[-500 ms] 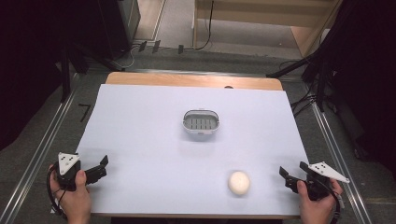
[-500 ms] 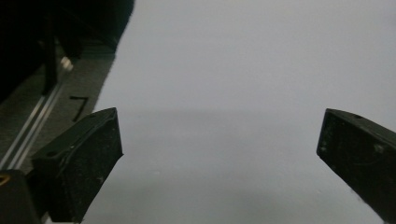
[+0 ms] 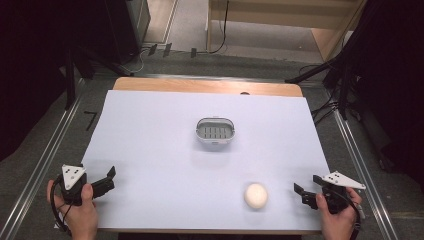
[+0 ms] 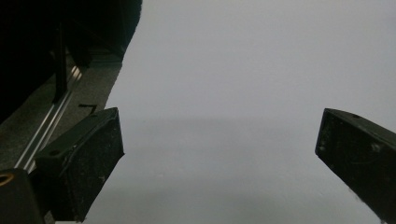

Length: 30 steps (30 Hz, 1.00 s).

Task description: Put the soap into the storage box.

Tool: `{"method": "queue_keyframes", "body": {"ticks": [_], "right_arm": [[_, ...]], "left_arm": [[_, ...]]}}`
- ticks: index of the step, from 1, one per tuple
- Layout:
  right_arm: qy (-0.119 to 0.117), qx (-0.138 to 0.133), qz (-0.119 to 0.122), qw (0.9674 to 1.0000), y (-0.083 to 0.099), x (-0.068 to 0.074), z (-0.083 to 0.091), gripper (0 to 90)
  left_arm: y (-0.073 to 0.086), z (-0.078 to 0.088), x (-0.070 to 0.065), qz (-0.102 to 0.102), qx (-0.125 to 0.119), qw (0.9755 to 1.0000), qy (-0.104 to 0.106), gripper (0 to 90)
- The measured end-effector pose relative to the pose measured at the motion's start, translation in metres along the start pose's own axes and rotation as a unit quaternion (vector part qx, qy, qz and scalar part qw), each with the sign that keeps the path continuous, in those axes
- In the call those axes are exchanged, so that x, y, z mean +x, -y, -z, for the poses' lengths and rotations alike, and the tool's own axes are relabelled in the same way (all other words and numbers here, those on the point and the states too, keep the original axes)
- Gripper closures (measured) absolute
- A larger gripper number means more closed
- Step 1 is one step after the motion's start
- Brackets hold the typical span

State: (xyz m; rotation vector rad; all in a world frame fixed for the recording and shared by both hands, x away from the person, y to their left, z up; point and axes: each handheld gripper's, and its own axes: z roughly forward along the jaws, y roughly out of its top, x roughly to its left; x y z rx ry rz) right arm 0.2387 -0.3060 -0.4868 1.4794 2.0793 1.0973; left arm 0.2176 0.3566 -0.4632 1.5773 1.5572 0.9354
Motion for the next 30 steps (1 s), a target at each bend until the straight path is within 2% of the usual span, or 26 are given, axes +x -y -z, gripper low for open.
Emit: {"method": "queue_keyframes", "body": {"ticks": [2,3,6,8,13,15,19,20,22,23,30], "right_arm": [[-0.001,0.015,0.018,0.9997,-0.002,0.004,0.0,17.9],[-0.001,0.024,0.025,0.9994,-0.004,0.009,-0.001,17.9],[-0.009,0.031,0.031,0.999,-0.006,0.013,-0.001,17.9],[-0.01,0.041,0.049,0.9979,-0.009,0.019,-0.001,17.9],[-0.027,0.054,0.062,0.9962,-0.01,0.025,-0.001,18.3],[-0.045,0.067,0.073,0.9941,-0.011,0.029,-0.001,18.5],[-0.056,0.078,0.081,0.9921,-0.012,0.034,0.0,18.5],[-0.069,0.086,0.087,0.9901,-0.012,0.037,0.0,18.5],[-0.074,0.089,0.088,0.9893,-0.011,0.039,-0.001,18.5],[-0.084,0.094,0.094,0.9874,-0.011,0.042,-0.001,18.4],[-0.1,0.103,0.104,0.9842,-0.011,0.049,-0.003,18.3]], "left_arm": [[0.0,-0.001,-0.001,-0.002,0.004,1.0,0.0,1.5],[0.0,-0.001,-0.002,-0.01,0.007,0.9999,-0.001,1.5],[-0.001,-0.002,-0.004,-0.02,0.009,0.9998,-0.004,1.5],[-0.001,-0.002,-0.005,-0.024,0.014,0.9996,-0.006,1.5],[-0.001,-0.003,-0.005,-0.025,0.017,0.9995,-0.007,1.5],[-0.001,-0.002,-0.005,-0.025,0.011,0.9996,-0.01,1.5],[-0.001,-0.003,-0.006,-0.03,0.013,0.9994,-0.008,1.5],[-0.001,-0.003,-0.007,-0.031,0.014,0.9994,-0.008,1.5],[-0.001,-0.003,-0.008,-0.038,0.016,0.9991,-0.01,1.5],[-0.001,-0.004,-0.009,-0.039,0.015,0.9991,-0.01,1.5],[-0.001,-0.005,-0.01,-0.05,0.021,0.9985,-0.012,1.5]]}}
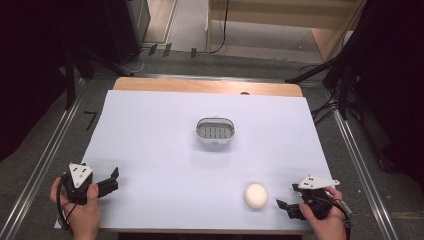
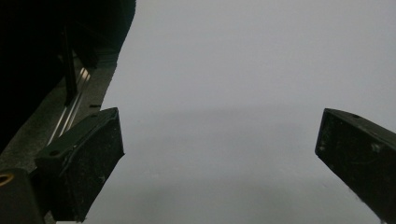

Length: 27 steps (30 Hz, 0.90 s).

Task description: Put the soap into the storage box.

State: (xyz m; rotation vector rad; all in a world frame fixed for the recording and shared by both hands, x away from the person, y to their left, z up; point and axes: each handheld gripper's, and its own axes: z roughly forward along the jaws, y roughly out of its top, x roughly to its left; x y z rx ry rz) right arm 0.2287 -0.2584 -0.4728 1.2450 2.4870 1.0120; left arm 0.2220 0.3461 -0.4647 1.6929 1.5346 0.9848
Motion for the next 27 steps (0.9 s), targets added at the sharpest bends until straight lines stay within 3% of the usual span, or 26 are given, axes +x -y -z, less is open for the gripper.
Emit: {"method": "queue_keyframes", "body": {"ticks": [15,27], "right_arm": [[-0.044,0.023,0.042,0.9979,-0.015,0.03,-0.011,15.4],[-0.06,0.025,0.039,0.9971,-0.029,0.044,-0.02,15.6]], "left_arm": [[0.0,-0.001,-0.003,-0.013,0.006,0.9999,0.001,1.6],[0.0,-0.002,-0.006,-0.029,0.009,0.9995,-0.002,1.8]]}}
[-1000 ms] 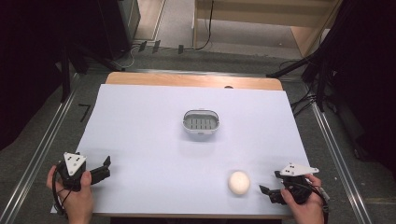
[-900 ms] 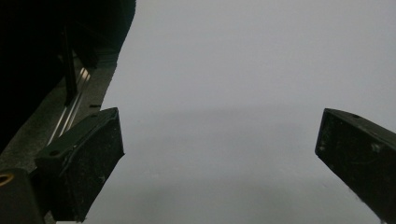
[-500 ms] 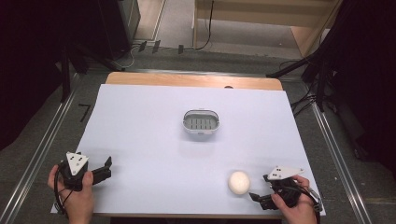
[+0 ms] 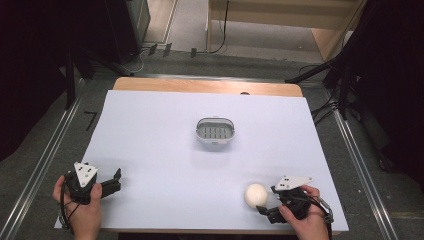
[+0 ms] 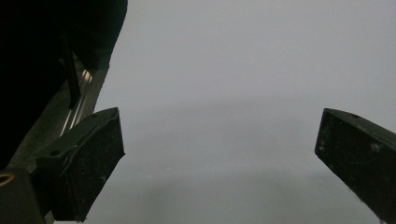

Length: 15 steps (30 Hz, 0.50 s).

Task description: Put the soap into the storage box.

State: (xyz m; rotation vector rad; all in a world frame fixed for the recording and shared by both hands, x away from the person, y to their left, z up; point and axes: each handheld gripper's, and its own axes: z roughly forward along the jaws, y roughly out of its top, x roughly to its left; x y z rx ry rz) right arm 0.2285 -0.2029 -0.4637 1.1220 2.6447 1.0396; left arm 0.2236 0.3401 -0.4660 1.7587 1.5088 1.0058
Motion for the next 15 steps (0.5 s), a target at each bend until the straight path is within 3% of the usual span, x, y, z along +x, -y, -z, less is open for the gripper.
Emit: {"method": "queue_keyframes", "body": {"ticks": [7,9,15], "right_arm": [[0.0,0.013,0.0,0.9999,-0.011,0.009,-0.011,17.8],[0.017,0.032,0.007,0.9993,-0.014,0.011,-0.015,19.7],[0.016,0.034,0.009,0.9993,-0.017,0.014,-0.02,23.6]], "left_arm": [[0.0,-0.001,-0.001,-0.004,0.003,1.0,0.0,1.8],[0.0,-0.001,-0.001,-0.007,0.005,1.0,0.001,1.8],[0.0,0.0,-0.001,-0.007,0.004,1.0,0.001,1.8]]}}
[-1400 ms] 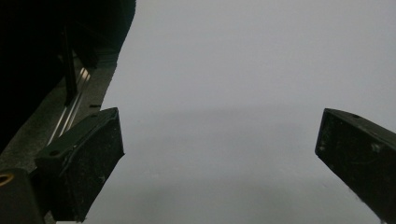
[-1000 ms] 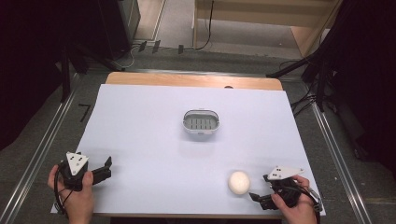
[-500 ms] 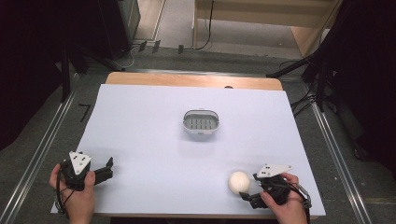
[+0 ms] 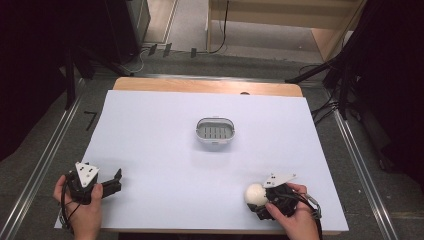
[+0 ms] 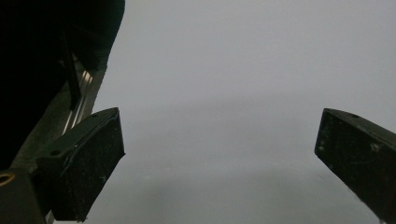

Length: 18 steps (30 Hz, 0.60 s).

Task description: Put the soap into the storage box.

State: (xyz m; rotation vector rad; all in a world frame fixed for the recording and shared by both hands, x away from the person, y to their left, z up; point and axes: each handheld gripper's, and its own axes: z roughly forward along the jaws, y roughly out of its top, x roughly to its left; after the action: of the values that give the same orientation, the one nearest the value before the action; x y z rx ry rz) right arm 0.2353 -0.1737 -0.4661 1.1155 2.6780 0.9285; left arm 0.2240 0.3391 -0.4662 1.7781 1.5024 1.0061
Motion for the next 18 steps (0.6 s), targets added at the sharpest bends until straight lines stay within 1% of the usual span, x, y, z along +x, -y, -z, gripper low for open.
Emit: {"method": "queue_keyframes", "body": {"ticks": [4,6,8,9,10,13,18], "right_arm": [[0.0,0.0,-0.001,1.0,-0.0011,0.0,-0.0009,23.7],[-0.001,-0.001,0.0,1.0,-0.0014,0.0003,-0.0014,23.7],[0.0,-0.001,0.0,1.0,-0.0018,0.0007,-0.0023,23.5],[0.001,0.0,-0.006,1.0,-0.0025,0.0012,-0.003,23.3],[0.001,0.0,-0.006,1.0,-0.0025,0.0012,-0.003,23.3],[-0.001,-0.006,-0.006,1.0,-0.0044,0.0009,-0.0046,24.0],[0.0,-0.002,-0.01,0.9999,-0.0056,0.0009,-0.0042,24.2]], "left_arm": [[0.0001,0.0001,0.0,0.0,-0.001,1.0,-0.001,2.4],[0.0,0.0001,-0.0009,-0.001,0.0,1.0,-0.006,7.2],[0.0,0.0,-0.0019,-0.006,0.001,1.0,-0.008,7.4],[0.0,0.0,-0.0019,-0.006,0.001,0.9999,-0.008,7.3],[0.0,0.0,-0.0019,-0.006,0.001,0.9999,-0.008,7.3],[0.0002,0.0005,-0.0004,-0.001,-0.002,1.0,-0.004,7.4],[0.0003,0.0008,0.0001,0.0,-0.004,1.0,-0.002,7.4]]}}
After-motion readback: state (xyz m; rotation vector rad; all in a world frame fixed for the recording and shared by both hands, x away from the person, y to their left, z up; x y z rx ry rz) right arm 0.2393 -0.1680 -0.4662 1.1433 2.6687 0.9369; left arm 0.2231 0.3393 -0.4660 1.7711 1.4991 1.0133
